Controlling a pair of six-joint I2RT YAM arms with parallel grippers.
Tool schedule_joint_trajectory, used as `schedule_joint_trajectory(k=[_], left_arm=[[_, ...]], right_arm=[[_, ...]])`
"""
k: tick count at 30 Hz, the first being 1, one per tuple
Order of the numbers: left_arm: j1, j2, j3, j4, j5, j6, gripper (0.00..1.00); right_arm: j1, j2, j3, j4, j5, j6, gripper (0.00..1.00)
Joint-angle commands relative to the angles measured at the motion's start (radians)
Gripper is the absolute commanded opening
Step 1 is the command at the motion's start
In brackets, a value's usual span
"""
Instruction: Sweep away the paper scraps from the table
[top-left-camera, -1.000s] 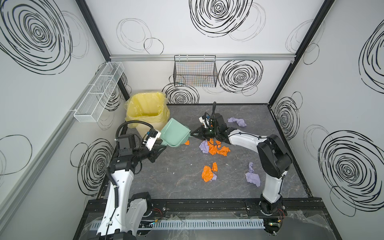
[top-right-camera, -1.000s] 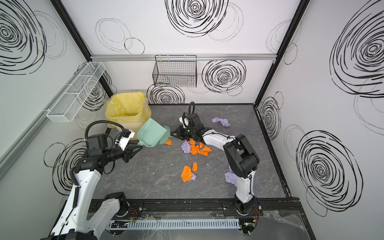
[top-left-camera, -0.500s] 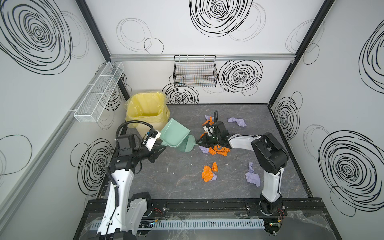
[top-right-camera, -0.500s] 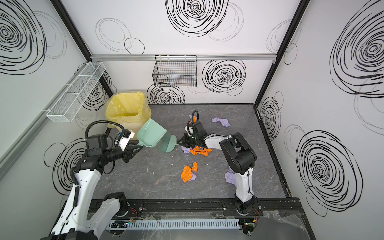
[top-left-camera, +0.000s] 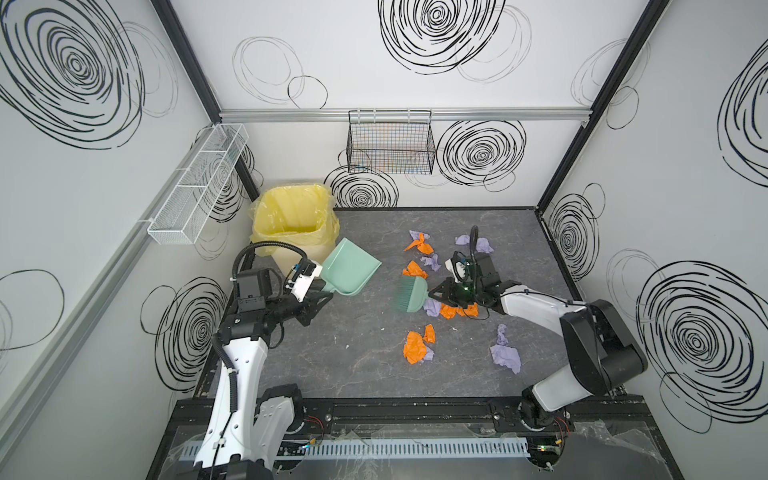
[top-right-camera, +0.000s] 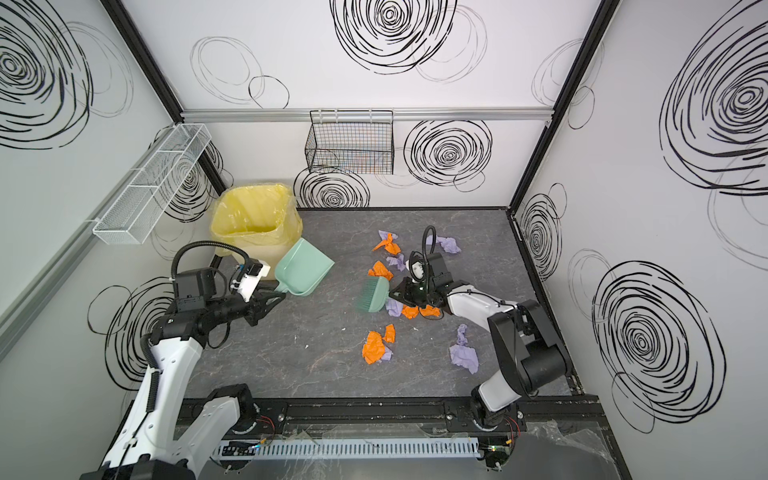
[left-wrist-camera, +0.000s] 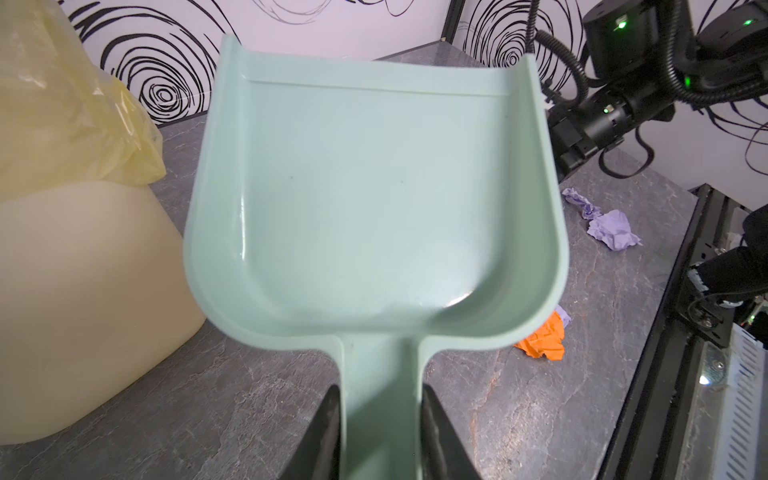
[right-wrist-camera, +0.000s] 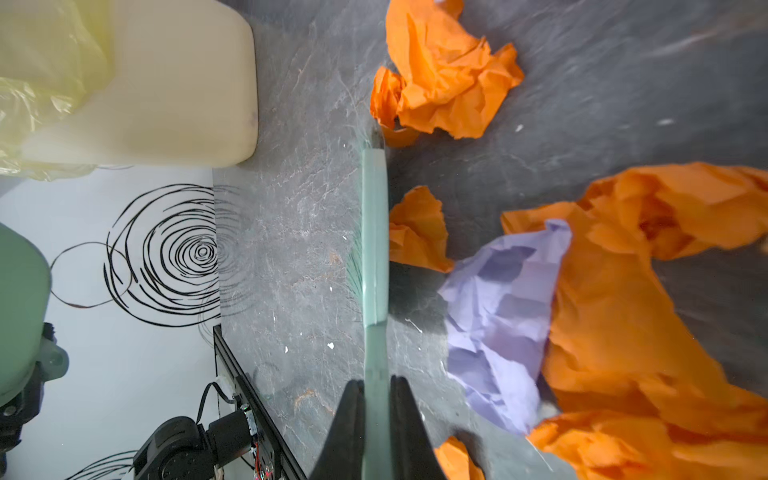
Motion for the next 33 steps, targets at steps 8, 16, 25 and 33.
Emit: schedule_joint_trajectory(k=[8,16,25,33], left_arm=[[-0.025,0.009,-0.005,0.033,0.024,0.010,0.00],[-0.024,-0.010,-0.008,0.026,0.013,0.011,0.00],[-0.006,-0.007,-0.008,0.000,0.027,0.030,0.00],[0.013,0.007,-0.011,-0.013,0.044,0.048,0.00]], right_arm=[[-0.042,-0.168,0.135,0.071,0.020,0.096,0.00],[-0.070,0.134,0.381,0.275,0.171,0.296,0.00],[-0.132,0.568,0.690,0.418,0.180,0.480,0.00],[-0.161,0.672,0.652,0.458,0.141,0.502,0.00]])
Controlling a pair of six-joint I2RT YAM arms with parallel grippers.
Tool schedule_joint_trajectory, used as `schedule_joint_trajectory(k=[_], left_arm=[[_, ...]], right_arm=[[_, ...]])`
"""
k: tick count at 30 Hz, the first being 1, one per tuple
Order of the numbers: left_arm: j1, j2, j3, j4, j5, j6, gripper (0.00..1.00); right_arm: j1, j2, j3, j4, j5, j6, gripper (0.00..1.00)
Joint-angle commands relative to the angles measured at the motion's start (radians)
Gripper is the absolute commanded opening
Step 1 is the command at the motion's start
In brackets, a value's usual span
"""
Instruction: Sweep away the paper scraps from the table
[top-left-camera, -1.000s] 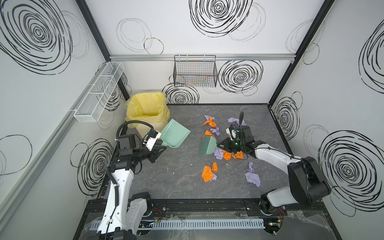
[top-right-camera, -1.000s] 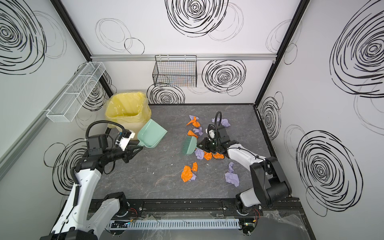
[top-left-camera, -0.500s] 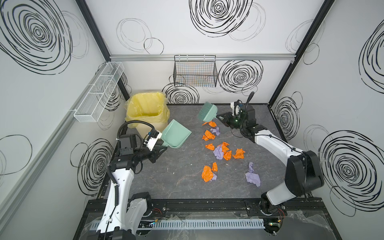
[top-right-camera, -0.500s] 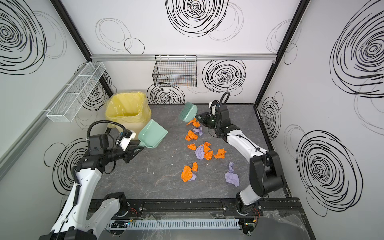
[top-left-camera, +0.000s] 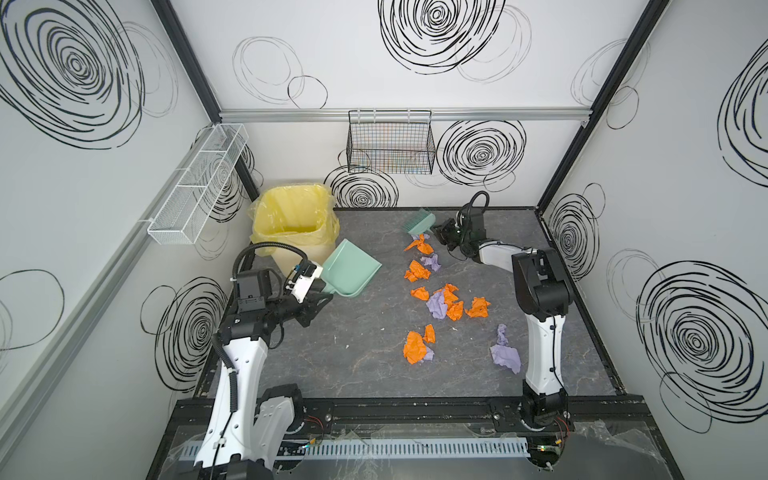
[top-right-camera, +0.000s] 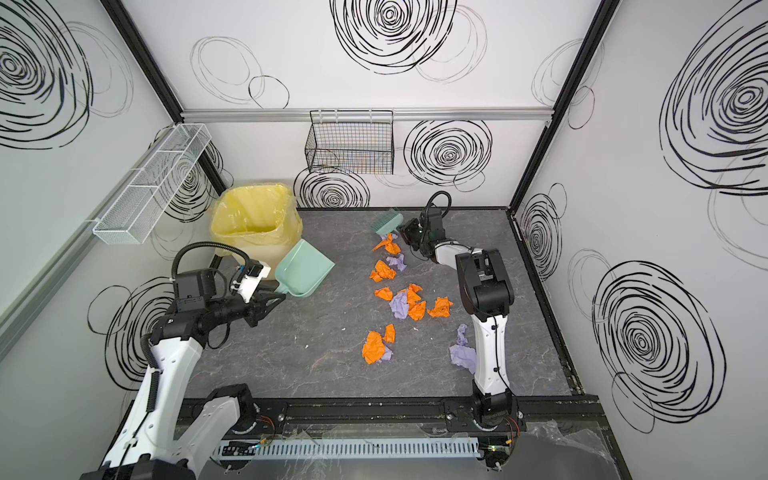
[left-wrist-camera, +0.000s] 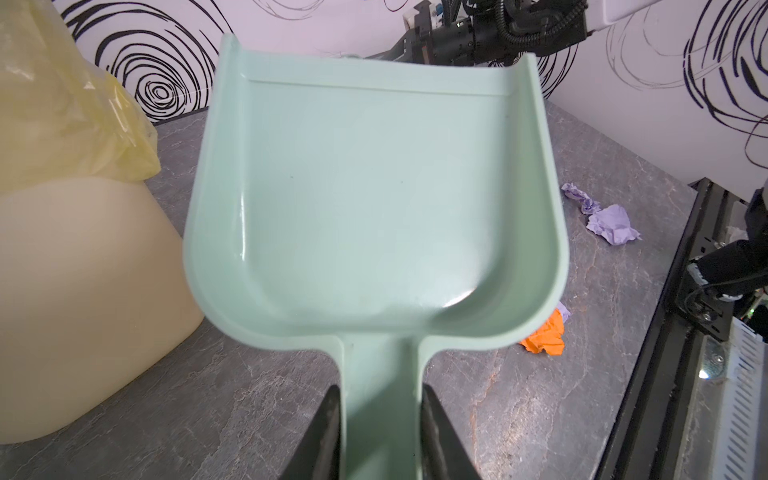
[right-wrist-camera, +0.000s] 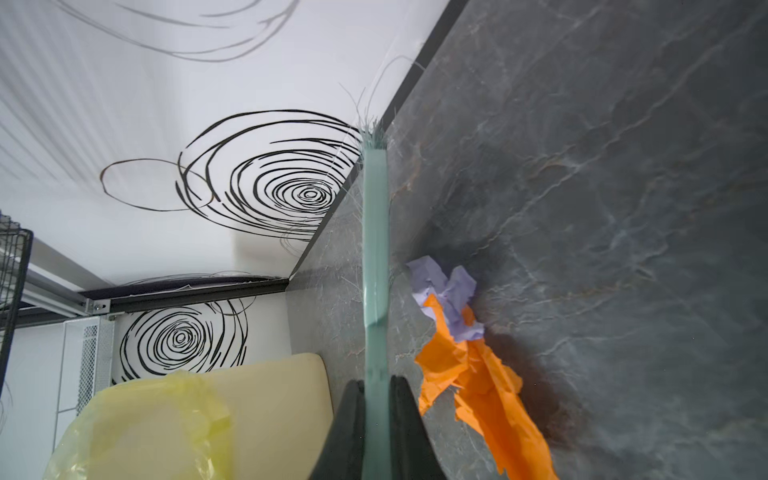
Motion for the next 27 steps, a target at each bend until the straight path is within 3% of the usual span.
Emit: schedule_joint_trajectory(k=[1,6,10,21,27], left_arm=[[0.009,0.007,-0.007,0.003,0.045,0.028,0.00],[0.009,0.013,-0.006,0.004,0.051,0.030,0.00],[0.006,0.014,-0.006,0.002,0.051,0.030,0.00],[-0.001,0.017,-0.006,0.004,0.051,0.028,0.00],[-0.019,0.022,-0.006,0.016,0.044,0.018,0.00]], right_arm=[[-0.015,-0.013,-0.053,0.117,-0.046,0.041,0.00],[-0.059,-0.075,-0.277,0.258,-0.112,0.085,0.00],[-0.095,-0.172,-0.436,0.266,-0.136,0.043,0.00],[-0.176,-0.528,-0.707,-0.097,-0.116,-0.245,0.00],[-0.207,-0.738,-0.762,-0.165,-0.181,-0.280,0.00]])
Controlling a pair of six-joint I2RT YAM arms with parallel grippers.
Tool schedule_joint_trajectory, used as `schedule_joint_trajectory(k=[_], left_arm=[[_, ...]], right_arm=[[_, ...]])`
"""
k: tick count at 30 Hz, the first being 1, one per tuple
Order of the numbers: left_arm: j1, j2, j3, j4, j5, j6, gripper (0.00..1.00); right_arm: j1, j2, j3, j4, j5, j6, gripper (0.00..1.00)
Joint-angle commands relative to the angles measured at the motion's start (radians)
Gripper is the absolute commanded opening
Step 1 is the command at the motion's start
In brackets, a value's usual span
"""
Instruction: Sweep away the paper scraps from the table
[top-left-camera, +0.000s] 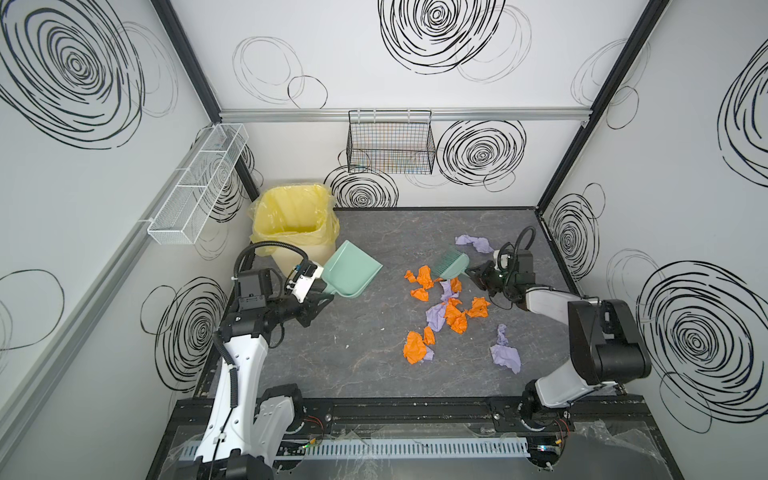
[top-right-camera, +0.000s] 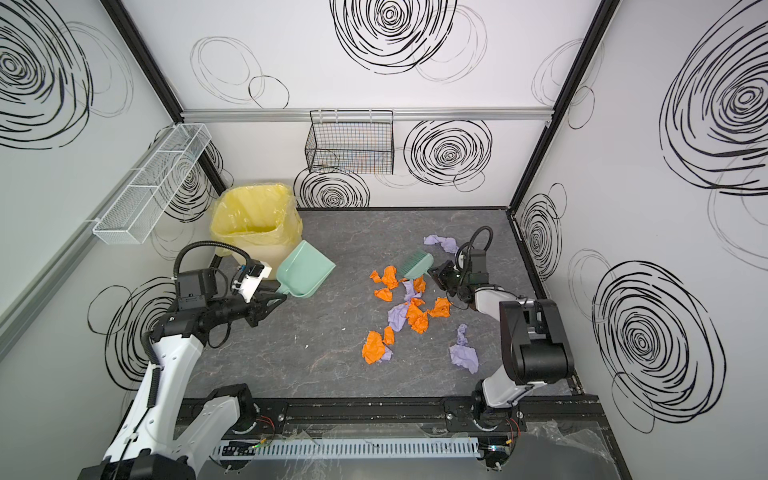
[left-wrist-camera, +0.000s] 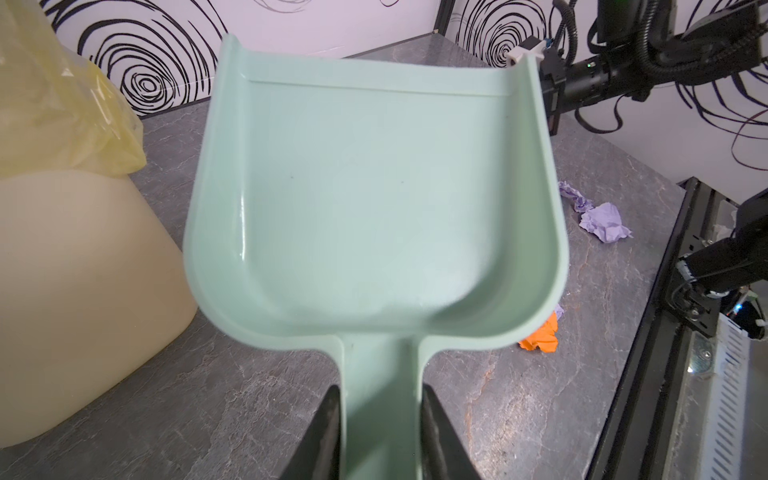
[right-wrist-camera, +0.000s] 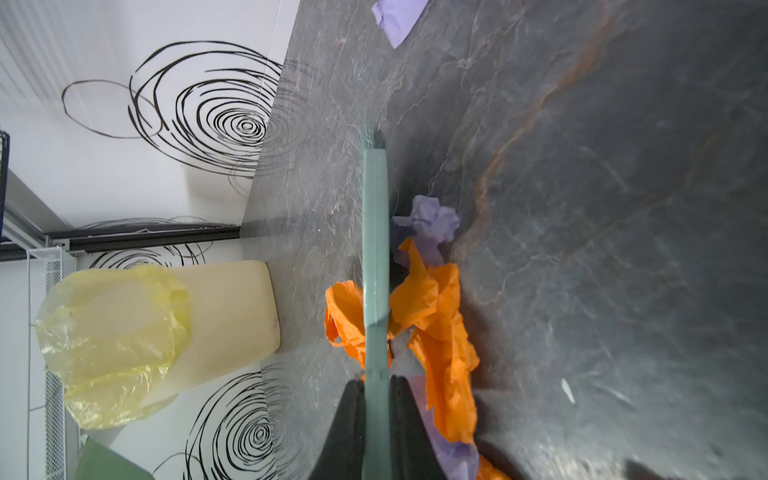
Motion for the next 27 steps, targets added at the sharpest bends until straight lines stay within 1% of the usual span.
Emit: schedule_joint_trajectory(k=[1,5,9,14,19,23,27], left_arm=[[-0.014,0.003,-0.007,0.023,0.027,0.010,0.00],[-0.027,0.002,-0.008,0.030,0.015,0.003,0.00],[-0.029,0.000,-0.008,0.033,0.010,-0.001,0.00],[-0.029,-0.009,-0.008,0.026,0.008,-0.001,0.00],[-0.021,-0.012,-0.009,0.018,0.013,0.006,0.00],[-0.013,-0.016,-0.008,0.010,0.022,0.014,0.00],[-0.007,-0.022,-0.008,0.006,0.027,0.019,0.00]], right_arm=[[-0.015,-0.109,0.003,-0.076,-0.039,-0.053,0.00],[-0.025,-0.191,0.052,-0.097,-0.020,-0.032,0.00],[-0.053,-0.195,0.120,-0.045,0.042,0.014,0.00],[-0.096,-0.098,0.221,0.045,0.140,0.122,0.00],[-0.135,0.061,0.269,0.227,0.165,0.302,0.00],[-0.137,0.160,0.302,0.285,0.202,0.358,0.00],[-0.144,0.219,0.284,0.335,0.206,0.388,0.00]])
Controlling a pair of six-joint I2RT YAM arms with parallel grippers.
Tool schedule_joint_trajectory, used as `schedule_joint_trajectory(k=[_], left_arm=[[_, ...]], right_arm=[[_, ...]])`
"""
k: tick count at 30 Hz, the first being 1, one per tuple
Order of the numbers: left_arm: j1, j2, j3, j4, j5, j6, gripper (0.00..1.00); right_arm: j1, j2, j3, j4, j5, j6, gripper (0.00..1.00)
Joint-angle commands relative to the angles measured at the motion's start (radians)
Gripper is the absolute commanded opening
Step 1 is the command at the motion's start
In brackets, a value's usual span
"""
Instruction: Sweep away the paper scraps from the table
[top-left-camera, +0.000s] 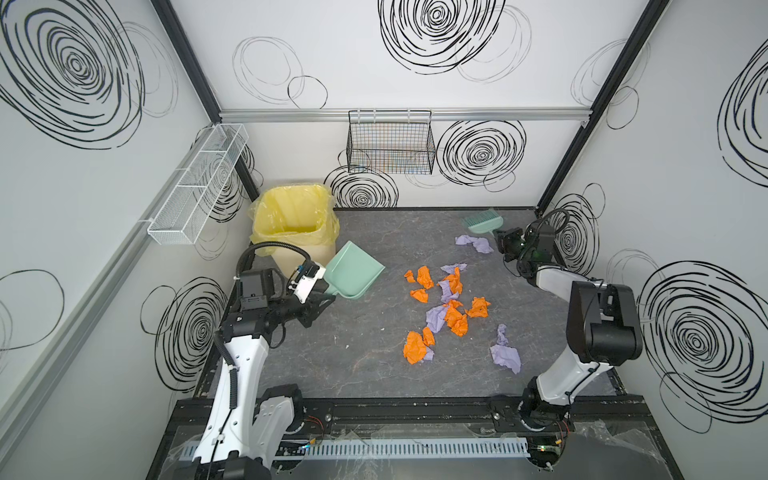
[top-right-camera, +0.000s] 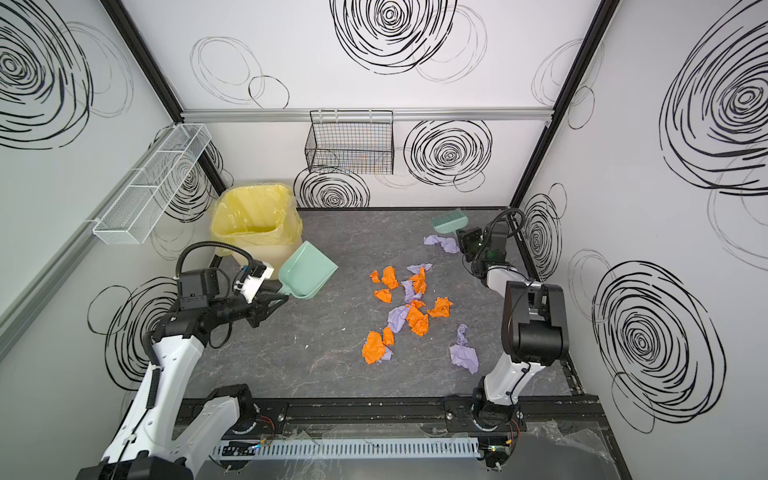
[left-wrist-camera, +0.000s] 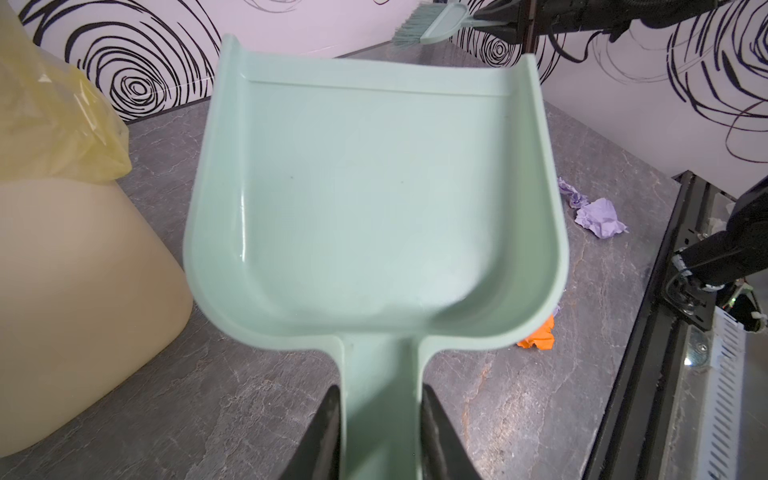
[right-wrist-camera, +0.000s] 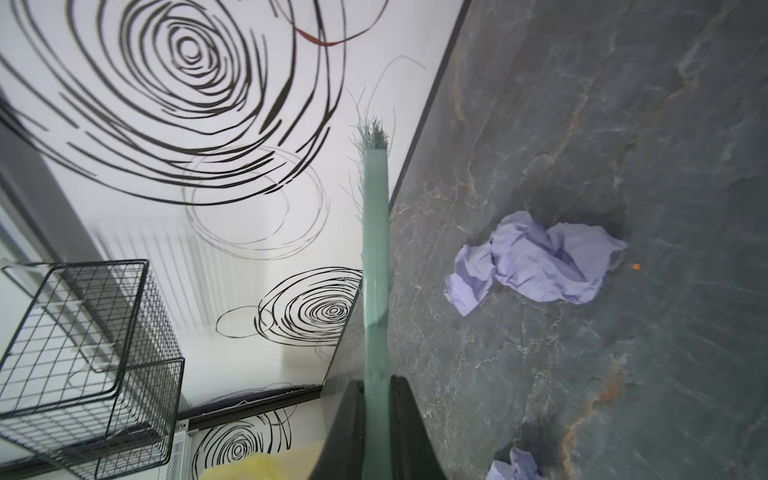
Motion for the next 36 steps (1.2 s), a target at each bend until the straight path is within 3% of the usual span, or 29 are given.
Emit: schedule_joint_trajectory(k=[1,12,20,31,36], left_arm=[[0.011,-0.016,-0.006,0.004,0.034,0.021,0.00],[0.013,-0.007,-0.006,0.001,0.047,0.028,0.00],[0.012,-0.009,-0.007,0.005,0.039,0.022,0.00],[0.003,-0.007,-0.007,0.009,0.035,0.016,0.00],[0.002,-0.014,-0.006,0.009,0.032,0.014,0.00]], right_arm=[[-0.008,0.011,0.000,0.128,0.018,0.062,0.00],[-0.064,-0.025,-0.224,0.253,-0.096,0.089,0.00],[-0.075,-0.108,-0.355,0.228,-0.171,0.040,0.00],[-0.081,-0.501,-0.544,-0.061,-0.209,-0.113,0.00],[-0.092,-0.739,-0.480,-0.309,-0.188,-0.219,0.00]])
